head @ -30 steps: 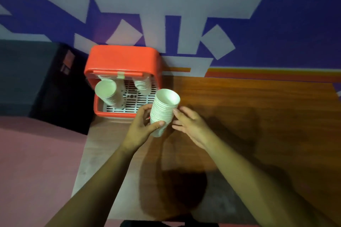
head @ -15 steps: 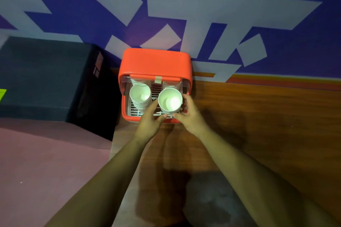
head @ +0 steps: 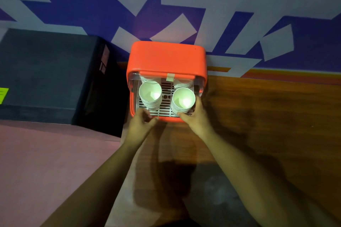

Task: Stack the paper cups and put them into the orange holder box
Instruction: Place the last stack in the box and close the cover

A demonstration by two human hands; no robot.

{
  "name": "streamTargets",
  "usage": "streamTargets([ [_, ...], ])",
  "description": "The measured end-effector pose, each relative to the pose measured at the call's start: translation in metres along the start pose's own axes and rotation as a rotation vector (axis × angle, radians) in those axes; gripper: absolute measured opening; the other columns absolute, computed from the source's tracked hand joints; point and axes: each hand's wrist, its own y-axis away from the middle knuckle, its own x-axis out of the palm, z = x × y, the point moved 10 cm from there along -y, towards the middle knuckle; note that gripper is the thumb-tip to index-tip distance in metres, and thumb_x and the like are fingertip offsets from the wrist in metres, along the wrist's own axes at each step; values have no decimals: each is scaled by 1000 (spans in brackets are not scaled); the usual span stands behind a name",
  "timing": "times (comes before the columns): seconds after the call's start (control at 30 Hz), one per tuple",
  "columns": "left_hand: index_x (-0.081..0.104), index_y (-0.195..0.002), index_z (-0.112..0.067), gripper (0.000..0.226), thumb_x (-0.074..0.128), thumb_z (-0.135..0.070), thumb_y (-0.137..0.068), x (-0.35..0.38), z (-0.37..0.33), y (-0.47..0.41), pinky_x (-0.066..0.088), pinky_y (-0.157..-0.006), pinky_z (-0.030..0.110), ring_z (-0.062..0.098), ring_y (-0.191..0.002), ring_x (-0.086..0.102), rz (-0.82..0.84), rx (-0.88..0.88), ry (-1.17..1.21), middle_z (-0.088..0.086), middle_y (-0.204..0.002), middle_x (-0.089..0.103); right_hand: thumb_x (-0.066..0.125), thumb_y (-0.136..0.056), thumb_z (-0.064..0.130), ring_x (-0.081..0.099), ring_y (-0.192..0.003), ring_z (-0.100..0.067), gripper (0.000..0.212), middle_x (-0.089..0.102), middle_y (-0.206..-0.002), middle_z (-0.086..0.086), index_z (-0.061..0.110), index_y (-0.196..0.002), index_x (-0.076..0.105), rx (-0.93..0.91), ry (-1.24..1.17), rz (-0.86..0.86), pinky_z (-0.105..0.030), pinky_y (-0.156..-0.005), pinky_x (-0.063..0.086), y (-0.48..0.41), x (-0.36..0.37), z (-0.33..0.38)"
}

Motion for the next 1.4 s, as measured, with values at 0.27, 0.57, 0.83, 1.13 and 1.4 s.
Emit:
streamTargets([
  [0.27, 34, -145, -20, 97, 91, -40, -70, -20, -11, -25, 48, -102, 38, 21, -125, 50, -156, 122, -76, 4, -140, 42, 86, -67, 27, 53, -128, -19, 88, 52, -139, 1, 31, -139, 35, -26, 31, -84, -44, -102, 50, -1, 7, -4],
  [0.57, 39, -145, -37, 87, 89, -26, -75, -7, -24, -45, 40, -94, 10, 8, -129, 50, -30, 180, 56, -15, -138, 53, 85, -73, 17, 51, -128, -17, 83, 52, -139, -3, 19, -141, 37, -37, 35, -138, -21, -93, 44, -11, 4, 1],
  [0.83, 41, -135, -44, 79, 89, -25, -75, -13, -24, -44, 40, -88, 8, 4, -120, 52, -58, 161, 29, -31, -122, 54, 84, -72, 20, 55, -123, -17, 79, 55, -136, -3, 22, -138, 39, -60, 27, -186, -28, -96, 47, -17, 3, 5],
  [1.13, 42, -142, -37, 81, 88, -24, -76, -10, -21, -49, 38, -88, 7, 2, -121, 50, -35, 149, 39, -18, -130, 55, 84, -72, 27, 51, -129, -19, 86, 50, -143, 0, 31, -141, 32, -33, 15, -143, -40, -102, 50, -23, 6, 1],
  [1.4, 41, -147, -33, 85, 88, -26, -76, -7, -18, -55, 43, -99, 22, 8, -128, 49, -9, 147, 38, -13, -137, 56, 83, -75, 24, 49, -129, -15, 85, 51, -142, 2, 26, -143, 33, -20, 36, -131, -28, -99, 44, -21, 6, 3],
])
